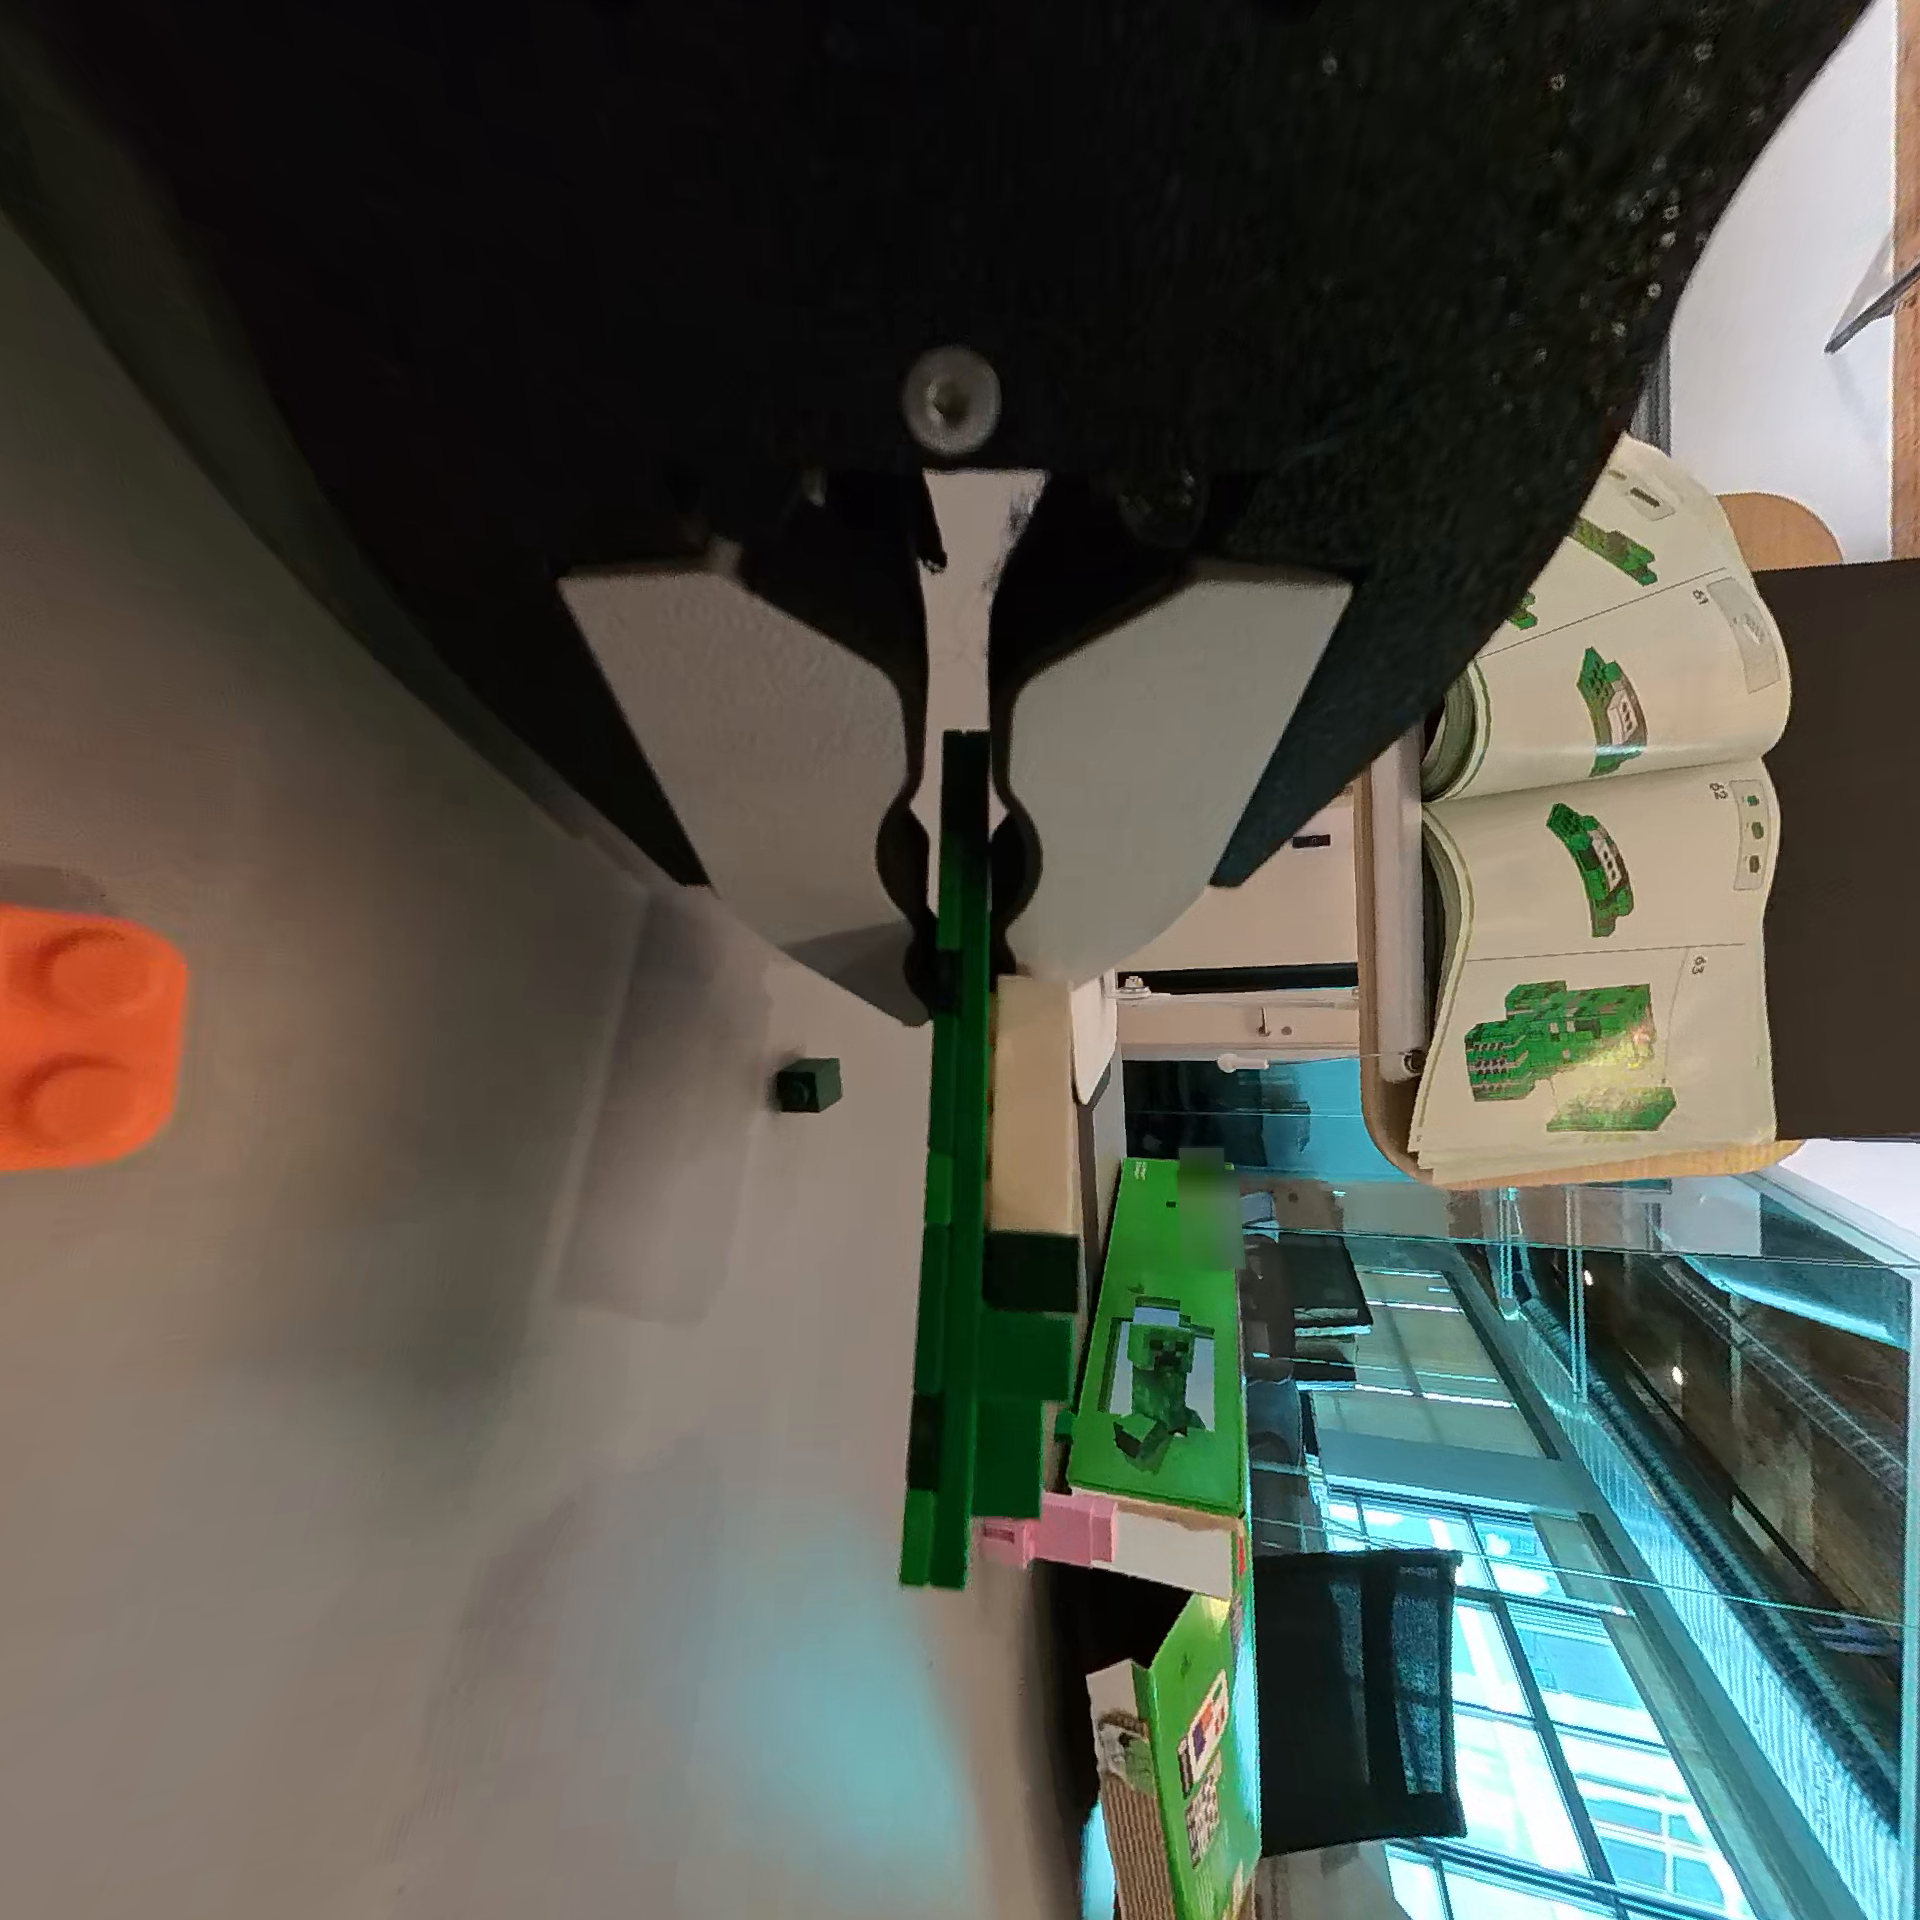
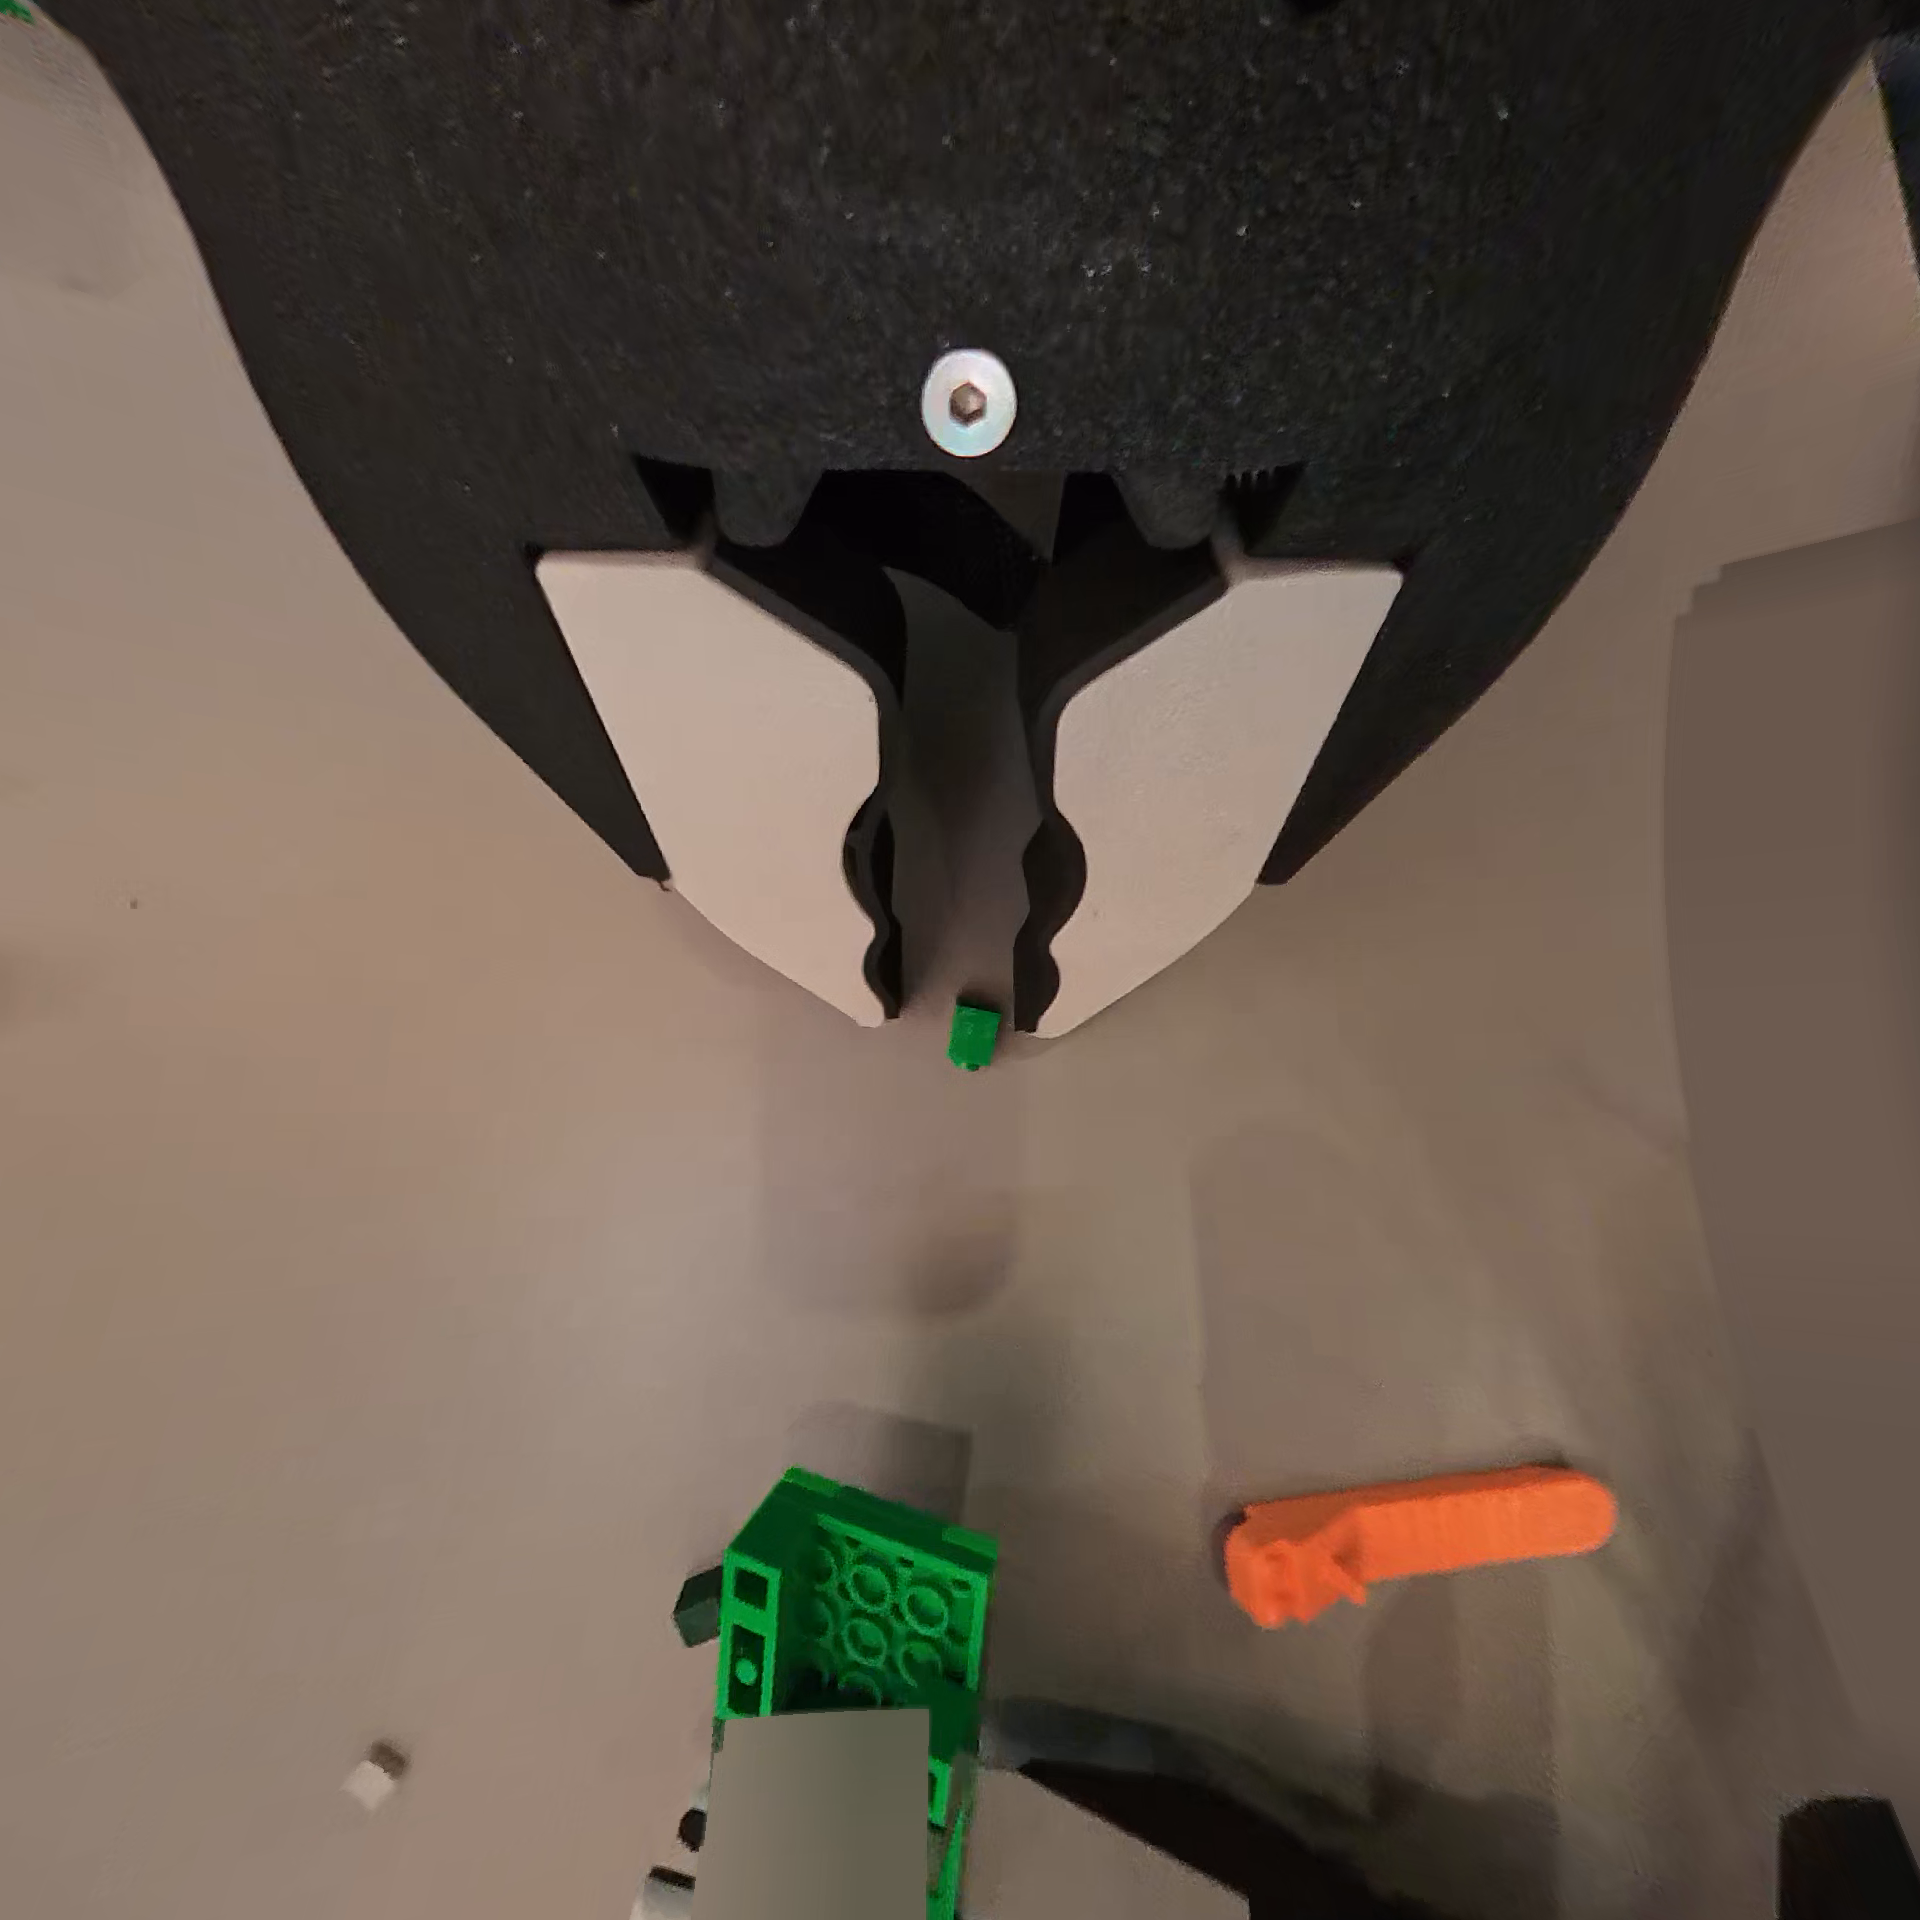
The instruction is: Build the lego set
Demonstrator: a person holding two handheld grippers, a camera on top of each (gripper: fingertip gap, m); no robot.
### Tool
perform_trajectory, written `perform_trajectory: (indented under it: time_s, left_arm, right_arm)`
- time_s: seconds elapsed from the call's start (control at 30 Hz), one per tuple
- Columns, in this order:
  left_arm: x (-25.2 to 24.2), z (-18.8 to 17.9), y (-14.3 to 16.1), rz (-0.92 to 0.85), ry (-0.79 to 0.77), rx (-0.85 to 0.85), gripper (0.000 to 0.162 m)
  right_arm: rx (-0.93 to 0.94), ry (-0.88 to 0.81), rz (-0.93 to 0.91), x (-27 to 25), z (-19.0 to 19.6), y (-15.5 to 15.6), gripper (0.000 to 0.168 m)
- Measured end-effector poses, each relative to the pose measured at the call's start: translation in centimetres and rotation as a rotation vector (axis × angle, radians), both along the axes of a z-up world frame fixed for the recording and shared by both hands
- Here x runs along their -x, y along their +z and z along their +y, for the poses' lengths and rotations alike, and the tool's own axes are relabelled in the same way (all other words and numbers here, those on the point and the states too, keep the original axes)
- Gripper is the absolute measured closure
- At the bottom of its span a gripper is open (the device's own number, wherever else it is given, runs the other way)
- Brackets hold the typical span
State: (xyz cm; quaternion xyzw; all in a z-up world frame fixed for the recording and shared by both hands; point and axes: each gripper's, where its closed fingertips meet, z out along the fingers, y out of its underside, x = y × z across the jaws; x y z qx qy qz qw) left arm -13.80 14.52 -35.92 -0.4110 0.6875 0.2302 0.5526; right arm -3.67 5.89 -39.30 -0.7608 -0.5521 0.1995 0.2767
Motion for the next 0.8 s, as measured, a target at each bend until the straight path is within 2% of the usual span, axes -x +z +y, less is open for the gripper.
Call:
perform_trajectory:
  time_s: [0.07, 0.1, 0.13, 0.53, 0.67, 0.8]
  left_arm:
    - [0.0, 0.0, -0.1, 0.006, 0.005, 0.005, 0.156]
    - [0.0, 0.0, -0.2, 0.008, 0.006, 0.007, 0.156]
    - [0.0, 0.0, -0.2, 0.01, 0.006, 0.009, 0.156]
    - [-0.2, -0.6, -0.7, 0.075, 0.015, 0.015, 0.156]
    - [-0.1, -0.7, -1.3, 0.13, 0.048, 0.02, 0.156]
    - [0.4, -0.3, -1.4, 0.16, 0.067, -0.001, 0.156]
  right_arm:
    - [-0.036, -0.043, 0.006, 0.0, 0.2, 0.0, 0.153]
    - [-0.06, -0.057, 0.0, -0.1, 0.3, 0.0, 0.164]
    - [-0.076, -0.061, -0.005, -0.1, 0.3, 0.0, 0.166]
    - [-0.105, 0.012, -0.095, 1.4, 0.8, 1.9, 0.168]
    - [-0.105, 0.036, -0.223, 1.7, 0.9, 2.2, 0.168]
    - [-0.153, 0.106, -0.502, -0.7, 1.4, 1.7, 0.168]
